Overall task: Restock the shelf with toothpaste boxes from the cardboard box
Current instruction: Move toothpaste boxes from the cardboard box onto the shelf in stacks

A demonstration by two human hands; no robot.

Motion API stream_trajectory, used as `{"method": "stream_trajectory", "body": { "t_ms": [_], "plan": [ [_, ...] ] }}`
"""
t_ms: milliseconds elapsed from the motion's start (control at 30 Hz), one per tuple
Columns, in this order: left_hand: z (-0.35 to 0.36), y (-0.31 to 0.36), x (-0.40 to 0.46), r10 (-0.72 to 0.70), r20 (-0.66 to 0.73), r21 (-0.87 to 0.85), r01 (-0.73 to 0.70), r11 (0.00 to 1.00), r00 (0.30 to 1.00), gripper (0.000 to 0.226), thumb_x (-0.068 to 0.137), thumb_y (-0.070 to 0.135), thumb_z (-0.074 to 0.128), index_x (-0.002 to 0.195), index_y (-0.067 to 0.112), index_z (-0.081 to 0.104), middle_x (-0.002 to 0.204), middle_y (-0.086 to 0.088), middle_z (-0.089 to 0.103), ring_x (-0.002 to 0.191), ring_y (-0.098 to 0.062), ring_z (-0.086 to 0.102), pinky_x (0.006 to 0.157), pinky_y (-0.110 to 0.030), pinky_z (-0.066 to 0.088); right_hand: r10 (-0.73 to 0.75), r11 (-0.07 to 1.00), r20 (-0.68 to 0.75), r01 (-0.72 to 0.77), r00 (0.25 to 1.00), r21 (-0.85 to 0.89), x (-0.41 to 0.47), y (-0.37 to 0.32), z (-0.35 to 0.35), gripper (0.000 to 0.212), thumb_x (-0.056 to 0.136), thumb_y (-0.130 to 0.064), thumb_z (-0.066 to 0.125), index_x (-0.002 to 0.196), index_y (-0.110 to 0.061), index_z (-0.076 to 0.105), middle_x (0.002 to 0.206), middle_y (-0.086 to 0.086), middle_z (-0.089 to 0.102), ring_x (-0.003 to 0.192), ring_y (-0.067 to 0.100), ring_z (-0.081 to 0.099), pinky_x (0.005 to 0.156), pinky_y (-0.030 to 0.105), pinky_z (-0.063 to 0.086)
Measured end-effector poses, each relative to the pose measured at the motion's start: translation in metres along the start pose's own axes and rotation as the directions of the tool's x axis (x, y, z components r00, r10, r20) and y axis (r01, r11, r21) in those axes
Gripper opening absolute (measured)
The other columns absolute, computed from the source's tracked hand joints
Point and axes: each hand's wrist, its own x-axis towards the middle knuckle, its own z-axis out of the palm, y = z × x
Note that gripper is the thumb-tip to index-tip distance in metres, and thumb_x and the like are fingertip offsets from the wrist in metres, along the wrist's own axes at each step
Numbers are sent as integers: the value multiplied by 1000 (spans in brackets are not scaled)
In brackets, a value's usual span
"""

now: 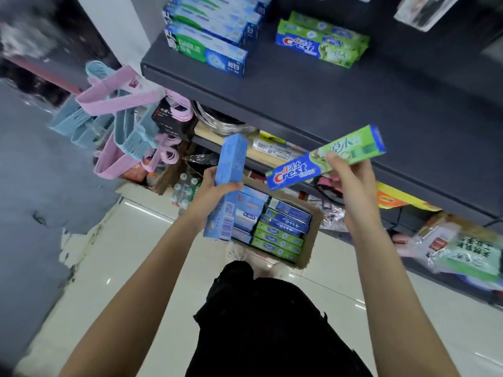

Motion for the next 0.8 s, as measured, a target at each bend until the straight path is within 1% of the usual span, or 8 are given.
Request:
{"method": "stream_trajectory", "body": {
  "t_ms": [67, 133, 233, 367, 533, 633, 733, 800],
  "plan": [
    [-3, 3, 0, 39, -10, -11, -39, 999, 999, 43, 85, 16, 66, 119, 19, 39, 75, 4, 69, 71, -18, 66, 69, -36, 51, -117, 991, -4, 116, 993, -67, 10, -20, -1, 31, 84, -22, 68, 108, -20, 48, 94, -9, 64, 78, 9, 63, 67, 28, 51],
    [-4, 9, 0, 52, -32, -41, -53, 998, 998, 36, 87, 16, 64, 114, 20, 41, 75, 4, 69, 75, -21, 66, 63, -32, 54, -221, 970, -1, 220, 975, -101, 24, -40, -5, 32, 87, -15, 65, 105, -20, 39, 92, -5, 61, 66, 7, 61, 61, 26, 52],
    [-1, 18, 1, 78, -109, -86, -88, 992, 991, 28, 88, 17, 63, 106, 20, 43, 90, -4, 61, 65, -18, 63, 50, -26, 52, -259, 966, 33, 260, 965, -1, 51, -65, -17, 34, 90, -11, 62, 110, -17, 35, 97, 2, 62, 68, 12, 67, 70, 30, 57],
    [14, 36, 3, 92, -255, -280, -165, 946, 963, 27, 88, 17, 61, 109, 18, 43, 82, -5, 58, 49, -11, 62, 45, -23, 49, -207, 972, 201, 177, 958, 157, 108, -79, -15, 22, 95, -19, 56, 109, -19, 38, 111, 4, 64, 91, 31, 70, 80, 37, 57],
    [34, 44, 7, 87, -358, -437, -249, 864, 929, 18, 84, 27, 65, 99, 21, 59, 84, -3, 60, 66, -17, 59, 70, -34, 51, -118, 975, 222, 70, 968, 213, 197, -48, 10, 23, 94, -20, 58, 109, -19, 41, 117, 5, 60, 101, 31, 66, 86, 39, 55],
    [51, 47, 8, 53, -371, -495, -246, 834, 927, 20, 90, 23, 57, 109, 16, 56, 82, -6, 64, 63, -18, 58, 65, -34, 49, -193, 963, 51, 199, 980, -182, 240, -28, 12, 42, 83, -30, 68, 116, -20, 45, 115, 3, 62, 98, 17, 60, 91, 37, 49],
    [71, 50, 7, -33, -272, -590, -139, 795, 962, 22, 94, 31, 50, 105, 12, 56, 67, -4, 69, 56, -17, 62, 64, -33, 51, -278, 714, -61, 163, 959, -681, 269, -18, 3, 58, 82, -40, 68, 131, -16, 48, 129, 16, 51, 117, 31, 46, 98, 31, 32],
    [82, 53, 10, -36, -213, -612, -104, 784, 976, 29, 94, 36, 47, 103, 11, 59, 66, -4, 70, 53, -15, 64, 58, -26, 55, -278, 643, -83, 121, 957, -757, 272, -22, -3, 62, 85, -38, 65, 139, -17, 42, 134, 21, 39, 121, 36, 39, 100, 32, 30]
  ]
}}
